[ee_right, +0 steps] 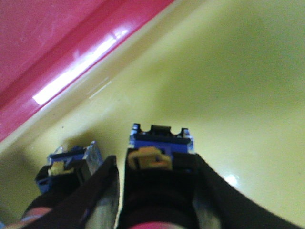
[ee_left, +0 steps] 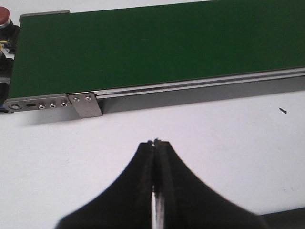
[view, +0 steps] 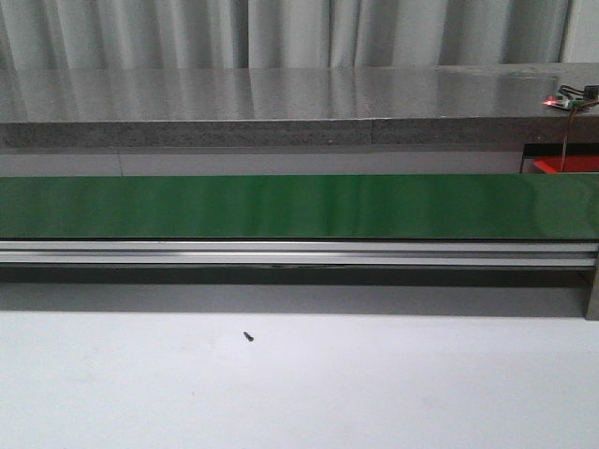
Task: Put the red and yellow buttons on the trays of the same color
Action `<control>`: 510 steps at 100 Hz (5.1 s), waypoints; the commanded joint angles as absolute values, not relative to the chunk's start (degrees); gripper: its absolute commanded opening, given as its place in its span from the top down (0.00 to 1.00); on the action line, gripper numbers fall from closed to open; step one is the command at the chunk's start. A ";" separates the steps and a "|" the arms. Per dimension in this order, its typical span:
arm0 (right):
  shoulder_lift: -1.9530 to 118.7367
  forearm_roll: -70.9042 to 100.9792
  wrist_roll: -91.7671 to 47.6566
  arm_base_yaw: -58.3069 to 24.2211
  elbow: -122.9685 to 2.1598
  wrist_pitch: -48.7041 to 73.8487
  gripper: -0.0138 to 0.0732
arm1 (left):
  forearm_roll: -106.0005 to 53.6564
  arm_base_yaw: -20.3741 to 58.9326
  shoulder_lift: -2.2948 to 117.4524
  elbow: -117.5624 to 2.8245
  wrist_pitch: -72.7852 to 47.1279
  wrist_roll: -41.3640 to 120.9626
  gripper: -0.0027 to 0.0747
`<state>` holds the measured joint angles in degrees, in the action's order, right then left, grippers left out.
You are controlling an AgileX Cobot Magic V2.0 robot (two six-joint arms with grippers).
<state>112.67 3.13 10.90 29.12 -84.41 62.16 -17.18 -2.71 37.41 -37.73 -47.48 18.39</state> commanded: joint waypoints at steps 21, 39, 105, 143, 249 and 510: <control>114.09 4.69 10.38 29.42 -85.70 59.38 0.55 | -18.74 -2.38 37.39 -39.20 -44.13 18.42 0.99; 114.14 4.69 10.58 29.42 -85.70 58.12 0.52 | -18.74 -2.38 37.39 -39.20 -44.13 18.42 0.99; 109.04 4.04 10.58 29.42 -85.70 57.53 0.32 | -18.74 -2.38 37.39 -39.20 -44.13 18.42 0.99; 99.36 3.21 10.58 29.42 -85.70 60.16 0.33 | -18.74 -2.38 37.39 -39.20 -44.13 18.42 0.99; 71.80 2.90 2.78 4.76 -70.74 52.90 0.92 | -18.74 -2.38 37.39 -39.20 -44.13 18.42 0.99; 35.29 2.47 0.84 -0.76 -37.66 36.97 0.92 | -13.13 -31.58 93.33 -82.07 -51.83 7.29 0.25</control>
